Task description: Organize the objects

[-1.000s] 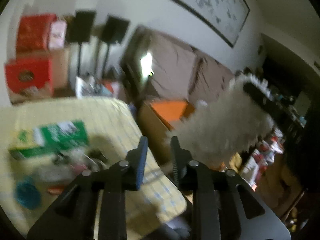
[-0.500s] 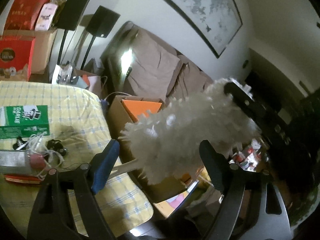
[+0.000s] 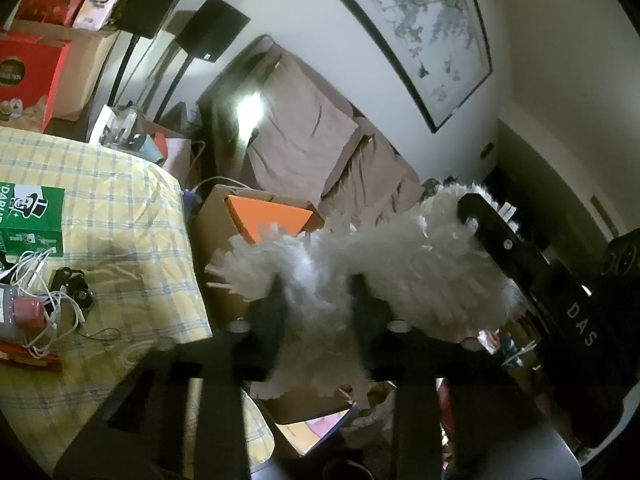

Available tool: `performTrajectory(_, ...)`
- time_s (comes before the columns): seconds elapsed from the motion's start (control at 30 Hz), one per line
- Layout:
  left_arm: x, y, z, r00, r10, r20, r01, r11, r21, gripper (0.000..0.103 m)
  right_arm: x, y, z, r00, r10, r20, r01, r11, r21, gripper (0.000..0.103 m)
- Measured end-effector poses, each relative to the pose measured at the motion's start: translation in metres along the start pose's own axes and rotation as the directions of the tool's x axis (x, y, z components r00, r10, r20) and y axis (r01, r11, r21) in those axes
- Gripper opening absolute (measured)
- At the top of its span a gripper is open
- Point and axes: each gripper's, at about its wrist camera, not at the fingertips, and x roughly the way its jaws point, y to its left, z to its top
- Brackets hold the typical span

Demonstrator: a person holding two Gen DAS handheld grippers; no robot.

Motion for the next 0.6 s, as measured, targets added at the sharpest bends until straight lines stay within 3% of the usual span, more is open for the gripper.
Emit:
performTrajectory(0.1, -0.005, -0.002, -0.001, 1.000, 0.026, 0.005, -0.026, 0.999, 0.037, 0.005, 0.002, -0.002, 0.000, 1.000, 0.007, -0.009, -0.007, 1.000, 0.008, 0.006)
performTrajectory(0.43, -0.040, -0.010, 0.021, 0.994, 0.027, 0.102, -0.034, 0.997, 0.068, 0.003, -0.005, 0.001, 0.001, 1.000, 0.027, 0.006, -0.027, 1.000, 0.002, 0.006)
performTrajectory(0.6, -0.068, -0.034, 0.030, 0.976, 0.037, 0.213, -0.072, 0.985, 0.158, 0.003, -0.025, 0.009, 0.009, 0.998, 0.037, 0.055, -0.035, 0.999, -0.029, 0.006)
